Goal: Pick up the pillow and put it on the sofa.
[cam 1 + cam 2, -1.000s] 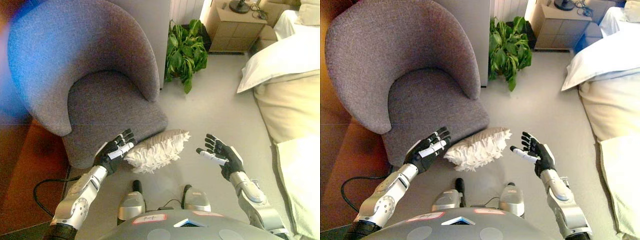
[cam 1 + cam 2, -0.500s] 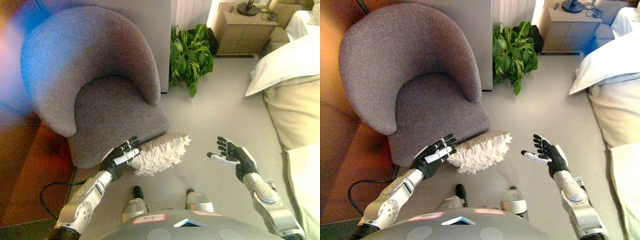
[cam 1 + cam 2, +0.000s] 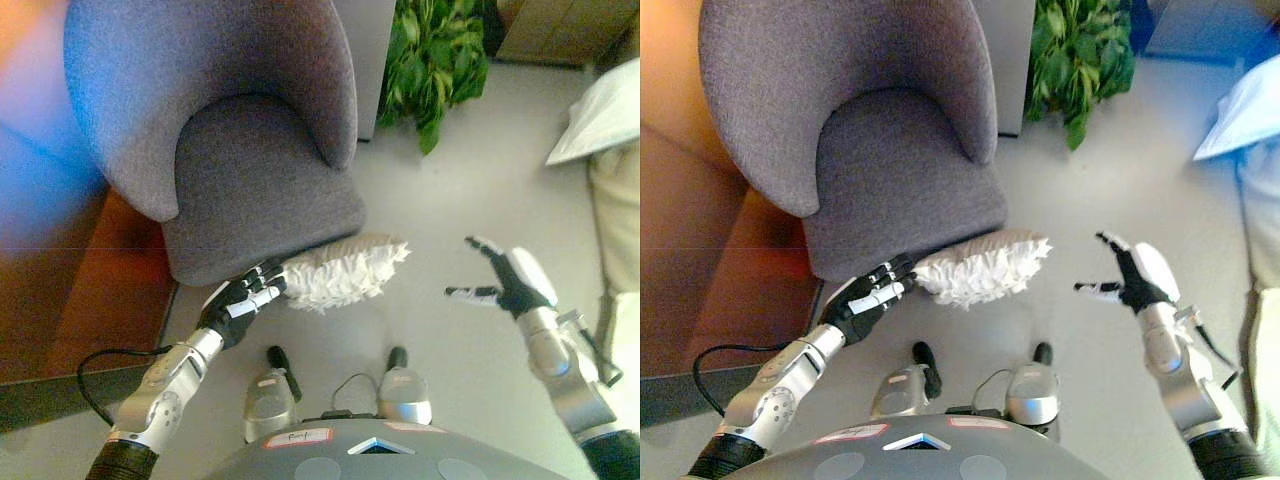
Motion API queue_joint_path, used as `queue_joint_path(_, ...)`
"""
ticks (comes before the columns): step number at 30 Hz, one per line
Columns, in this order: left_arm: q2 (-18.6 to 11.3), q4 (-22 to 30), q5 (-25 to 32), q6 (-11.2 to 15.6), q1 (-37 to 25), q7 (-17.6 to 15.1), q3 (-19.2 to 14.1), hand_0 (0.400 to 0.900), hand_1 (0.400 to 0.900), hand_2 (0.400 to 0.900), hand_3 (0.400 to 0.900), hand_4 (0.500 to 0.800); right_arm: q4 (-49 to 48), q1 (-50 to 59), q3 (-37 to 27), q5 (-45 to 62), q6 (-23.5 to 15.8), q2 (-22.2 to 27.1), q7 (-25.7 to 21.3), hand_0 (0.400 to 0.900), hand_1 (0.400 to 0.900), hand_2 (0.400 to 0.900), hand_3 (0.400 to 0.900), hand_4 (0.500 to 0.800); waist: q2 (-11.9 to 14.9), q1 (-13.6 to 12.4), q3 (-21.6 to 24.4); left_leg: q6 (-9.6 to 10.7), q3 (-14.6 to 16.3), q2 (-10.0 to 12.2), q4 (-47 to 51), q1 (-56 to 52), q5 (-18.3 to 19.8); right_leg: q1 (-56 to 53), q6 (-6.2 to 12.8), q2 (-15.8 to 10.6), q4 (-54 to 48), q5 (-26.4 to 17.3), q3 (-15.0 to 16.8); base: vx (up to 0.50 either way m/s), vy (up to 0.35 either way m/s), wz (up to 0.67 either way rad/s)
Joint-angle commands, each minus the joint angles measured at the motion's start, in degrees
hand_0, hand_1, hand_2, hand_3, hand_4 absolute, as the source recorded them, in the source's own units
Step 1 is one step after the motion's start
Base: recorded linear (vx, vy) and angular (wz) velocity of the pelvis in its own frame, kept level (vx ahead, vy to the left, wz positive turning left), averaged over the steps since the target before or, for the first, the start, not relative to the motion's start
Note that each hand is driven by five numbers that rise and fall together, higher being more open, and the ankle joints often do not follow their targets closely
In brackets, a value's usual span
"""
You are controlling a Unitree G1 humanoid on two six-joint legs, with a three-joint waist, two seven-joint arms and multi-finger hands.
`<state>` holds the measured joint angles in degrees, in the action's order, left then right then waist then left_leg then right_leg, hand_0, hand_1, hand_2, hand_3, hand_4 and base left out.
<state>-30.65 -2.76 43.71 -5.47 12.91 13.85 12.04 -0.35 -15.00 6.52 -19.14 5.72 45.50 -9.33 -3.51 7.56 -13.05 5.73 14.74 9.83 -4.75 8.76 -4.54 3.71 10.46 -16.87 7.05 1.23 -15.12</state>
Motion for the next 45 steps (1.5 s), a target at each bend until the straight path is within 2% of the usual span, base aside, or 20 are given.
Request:
queue_joint_path(1,-3.93,3.96,4.22,7.54,-6.69,1.47,-4.17,0.900,0.900,0.900,0.900,0.800,-2.24,10.66,-0.88,-9.38,-3.87,2.94,-5.39,0.900,0.900,0.900,0.900,0.800,3.22,-2.66,-4.88,2.27,-1.48,6.76,-4.28,-0.17,-0.12,6.51,-1.54,1.97,-4.02,-8.37,3.76,-0.11,-0.081,0.19)
queue_joint_path(4,-5.22,4.47,6.01,10.28,-9.60,-0.07,-2.37,0.900,0.900,0.900,0.900,0.800,-1.47,16.45,1.36,-11.45,-3.66,5.97,-6.63,0.900,0.900,0.900,0.900,0.800,2.82,-2.72,-9.02,2.69,-4.38,7.85,-12.87,6.89,0.58,12.66,-2.63,1.89,2.30,-6.32,5.15,-0.14,-0.087,0.18)
queue_joint_path(8,-6.12,5.90,6.51,11.94,-11.97,-0.36,-1.43,0.900,0.900,0.900,0.900,0.800,-0.98,23.19,3.81,-12.14,-3.73,8.14,-7.59,0.900,0.900,0.900,0.900,0.800,2.92,-3.33,-12.94,1.89,-7.64,7.40,-21.28,15.28,3.28,20.75,-3.59,2.02,10.46,-3.71,7.04,-0.14,-0.061,0.11)
queue_joint_path(11,-6.90,6.38,7.43,12.01,-13.93,-0.27,-0.66,0.900,0.900,0.900,0.900,0.800,0.60,27.66,5.92,-11.94,-3.46,8.77,-8.76,0.900,0.900,0.900,0.900,0.800,3.12,-4.51,-14.98,1.17,-9.98,7.54,-27.60,20.93,6.11,25.60,-3.83,0.78,16.48,-1.56,7.23,-0.12,-0.099,0.17)
queue_joint_path(15,-7.62,6.47,6.73,11.65,-15.96,1.30,-0.11,0.900,0.900,0.900,0.900,0.800,2.56,33.25,8.33,-11.94,-3.70,8.78,-9.03,0.900,0.900,0.900,0.900,0.800,3.01,-5.80,-16.55,0.39,-11.54,7.15,-32.92,26.13,8.60,30.78,-3.98,-0.58,23.06,0.29,7.19,-0.08,-0.090,0.19)
queue_joint_path(18,-8.44,6.67,6.60,11.95,-16.89,1.75,0.19,0.900,0.900,0.900,0.900,0.800,3.05,36.56,10.09,-12.15,-3.69,9.70,-8.93,0.900,0.900,0.900,0.900,0.800,2.91,-6.53,-16.75,0.01,-12.05,6.73,-36.59,29.69,10.33,34.25,-3.98,-1.45,27.06,1.36,7.09,-0.07,-0.083,0.17)
queue_joint_path(25,-10.75,6.94,7.13,11.52,-17.73,2.79,0.48,0.900,0.900,0.900,0.900,0.800,4.42,45.44,16.01,-12.88,-3.75,11.77,-9.82,0.900,0.900,0.900,0.900,0.800,1.71,-8.50,-16.75,-1.94,-12.63,6.49,-51.37,40.16,18.24,45.49,-5.47,-2.81,43.81,7.39,6.27,-0.05,-0.077,0.18)
queue_joint_path(30,-12.06,8.77,8.56,11.32,-16.73,4.55,0.23,0.900,0.900,0.900,0.900,0.800,4.71,48.94,18.16,-12.21,-4.59,12.49,-11.39,0.900,0.900,0.900,0.900,0.800,0.53,-9.56,-16.75,-2.81,-14.21,6.10,-60.96,45.67,24.30,52.11,-5.10,-3.88,54.54,12.30,7.36,0.03,-0.026,0.11)
queue_joint_path(34,-13.28,9.84,10.20,10.44,-16.31,4.51,-0.25,0.900,0.900,0.900,0.900,0.800,5.87,52.10,20.09,-12.55,-4.55,12.92,-12.87,0.900,0.900,0.900,0.900,0.800,0.07,-10.26,-16.75,-3.37,-15.57,5.75,-66.91,49.98,26.56,56.76,-4.84,-4.14,60.90,14.36,8.21,0.00,-0.006,0.04)
queue_joint_path(39,-15.19,10.45,12.16,9.55,-15.53,5.12,-1.26,0.900,0.900,0.900,0.900,0.800,8.86,55.64,22.94,-12.02,-4.04,12.79,-11.30,0.900,0.900,0.900,0.900,0.800,-0.30,-11.56,-16.75,-3.60,-17.35,5.23,-72.92,53.85,28.08,60.59,-4.77,-4.72,67.92,17.55,9.04,0.03,-0.021,0.05)
queue_joint_path(45,-15.77,10.84,13.14,8.09,-15.85,6.07,-1.45,0.900,0.900,0.900,0.900,0.800,14.08,60.80,26.04,-8.09,-5.45,10.97,-8.59,0.900,0.900,0.900,0.900,0.800,-0.77,-12.73,-16.75,-3.21,-19.40,4.18,-78.19,57.20,29.30,64.31,-4.52,-5.28,74.08,19.90,10.40,0.04,0.003,0.03)
